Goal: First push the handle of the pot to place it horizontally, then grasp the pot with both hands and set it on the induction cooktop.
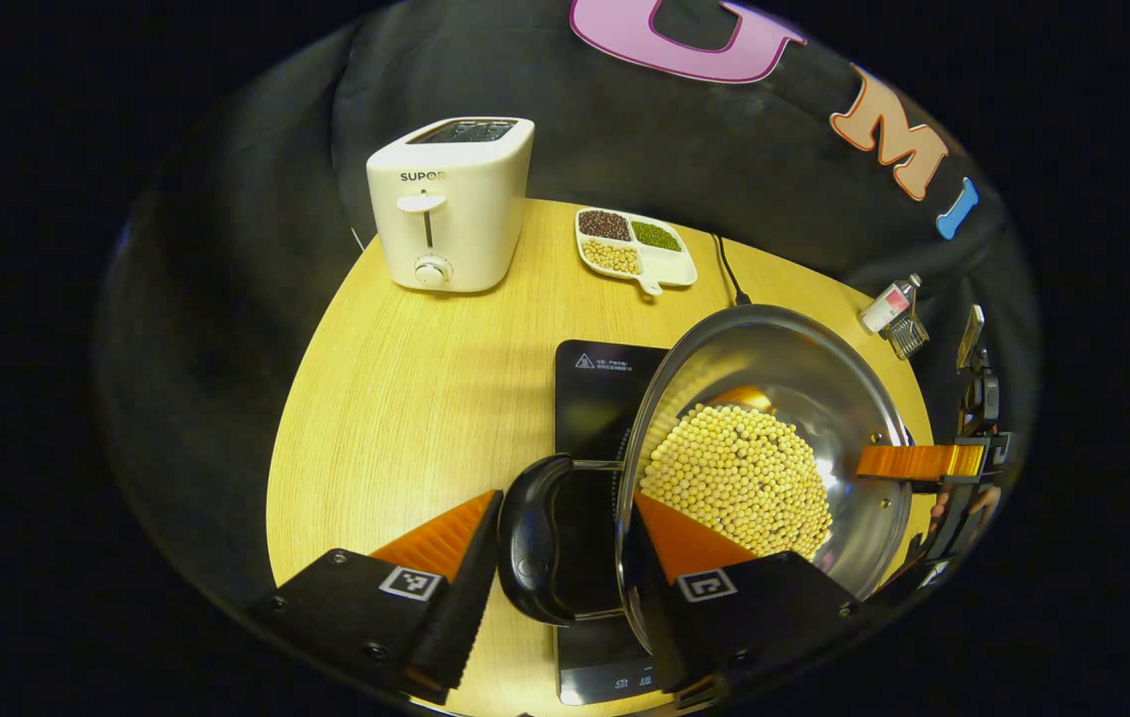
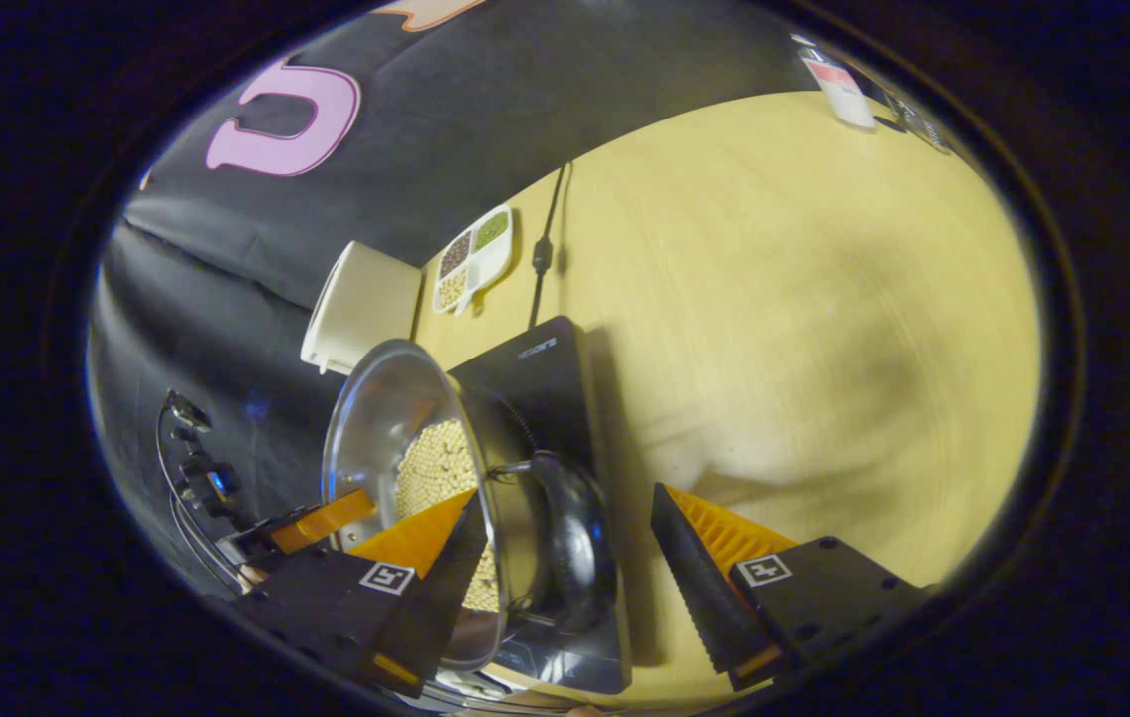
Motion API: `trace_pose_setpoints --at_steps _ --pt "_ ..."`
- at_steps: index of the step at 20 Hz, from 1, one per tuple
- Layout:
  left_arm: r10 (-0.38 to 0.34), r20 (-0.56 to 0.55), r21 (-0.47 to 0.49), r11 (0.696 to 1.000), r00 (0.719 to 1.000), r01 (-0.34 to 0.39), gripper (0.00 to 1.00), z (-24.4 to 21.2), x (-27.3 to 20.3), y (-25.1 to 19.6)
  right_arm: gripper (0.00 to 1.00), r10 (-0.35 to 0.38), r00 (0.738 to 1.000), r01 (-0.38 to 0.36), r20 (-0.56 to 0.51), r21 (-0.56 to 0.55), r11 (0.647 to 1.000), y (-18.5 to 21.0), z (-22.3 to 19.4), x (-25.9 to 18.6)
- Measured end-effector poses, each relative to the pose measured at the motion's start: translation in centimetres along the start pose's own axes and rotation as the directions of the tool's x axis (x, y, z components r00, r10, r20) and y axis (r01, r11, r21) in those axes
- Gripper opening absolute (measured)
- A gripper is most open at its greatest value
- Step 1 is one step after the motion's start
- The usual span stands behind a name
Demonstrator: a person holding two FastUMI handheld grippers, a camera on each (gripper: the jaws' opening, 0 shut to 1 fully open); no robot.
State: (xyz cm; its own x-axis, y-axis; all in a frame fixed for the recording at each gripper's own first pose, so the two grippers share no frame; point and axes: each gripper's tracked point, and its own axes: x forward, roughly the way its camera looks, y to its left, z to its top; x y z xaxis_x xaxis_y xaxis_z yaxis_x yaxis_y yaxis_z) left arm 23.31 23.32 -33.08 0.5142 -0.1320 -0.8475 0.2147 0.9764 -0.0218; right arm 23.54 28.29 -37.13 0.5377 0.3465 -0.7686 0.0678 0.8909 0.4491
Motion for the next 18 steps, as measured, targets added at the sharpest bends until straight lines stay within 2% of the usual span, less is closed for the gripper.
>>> trace_pose_setpoints --at_steps 1,2,3,6,7,11,12,13,14,15,16,17,18 --pt "0.019 0.014 -0.01 1.0 1.0 -0.018 0.84 0.3 -0.1 0.6 1.0 0.013 1.0 -0.013 0.027 0.014 1.0 0.0 0.9 -0.6" --pt "0.014 0.027 -0.018 1.0 1.0 -0.013 0.92 0.2 -0.3 0.7 1.0 0.042 0.999 -0.043 0.033 0.017 0.999 0.3 1.3 -1.3" --pt "0.006 0.033 -0.023 1.0 0.999 -0.005 1.0 0.2 -0.6 0.4 0.94 0.056 0.996 -0.057 0.067 0.017 0.998 0.3 2.2 -1.9" --pt "0.006 0.098 -0.021 1.0 0.995 -0.004 0.98 1.2 -1.8 0.2 0.92 0.095 0.985 -0.095 0.141 -0.003 0.995 0.3 4.0 -3.6" --pt "0.012 0.129 -0.015 1.0 0.992 -0.01 0.98 1.9 -2.2 0.0 1.0 0.107 0.981 -0.108 0.16 -0.007 0.994 0.3 4.4 -4.7" --pt "0.028 0.257 0.004 1.0 0.966 -0.03 0.98 4.7 -4.7 -1.5 1.0 0.13 0.956 -0.128 0.263 -0.026 0.991 -0.3 6.7 -8.9" --pt "0.031 0.281 0.013 0.999 0.959 -0.036 0.98 5.2 -5.4 -2.2 0.91 0.129 0.947 -0.124 0.293 -0.035 0.992 -0.5 7.2 -10.1" --pt "0.035 0.302 0.022 0.999 0.953 -0.043 0.98 5.7 -6.2 -2.9 0.91 0.128 0.935 -0.119 0.329 -0.048 0.992 -0.6 8.0 -11.5" --pt "0.04 0.33 0.03 0.998 0.943 -0.053 0.98 6.4 -7.1 -3.9 1.0 0.128 0.925 -0.115 0.357 -0.058 0.992 -0.8 8.6 -12.8" --pt "0.038 0.357 0.036 0.998 0.933 -0.055 0.97 6.9 -7.9 -4.8 0.91 0.134 0.911 -0.115 0.389 -0.073 0.991 -0.7 9.2 -14.5" --pt "0.038 0.39 0.043 0.997 0.92 -0.059 0.97 7.5 -9.0 -6.0 1.0 0.138 0.896 -0.109 0.423 -0.09 0.99 -0.7 9.9 -16.1" --pt "0.038 0.417 0.055 0.996 0.908 -0.067 0.97 8.1 -10.0 -7.0 0.9 0.142 0.879 -0.1 0.455 -0.115 0.988 -0.8 10.5 -17.8" --pt "0.039 0.451 0.066 0.995 0.892 -0.078 0.97 8.6 -11.2 -8.1 0.9 0.146 0.864 -0.091 0.481 -0.137 0.986 -0.9 11.1 -19.3"
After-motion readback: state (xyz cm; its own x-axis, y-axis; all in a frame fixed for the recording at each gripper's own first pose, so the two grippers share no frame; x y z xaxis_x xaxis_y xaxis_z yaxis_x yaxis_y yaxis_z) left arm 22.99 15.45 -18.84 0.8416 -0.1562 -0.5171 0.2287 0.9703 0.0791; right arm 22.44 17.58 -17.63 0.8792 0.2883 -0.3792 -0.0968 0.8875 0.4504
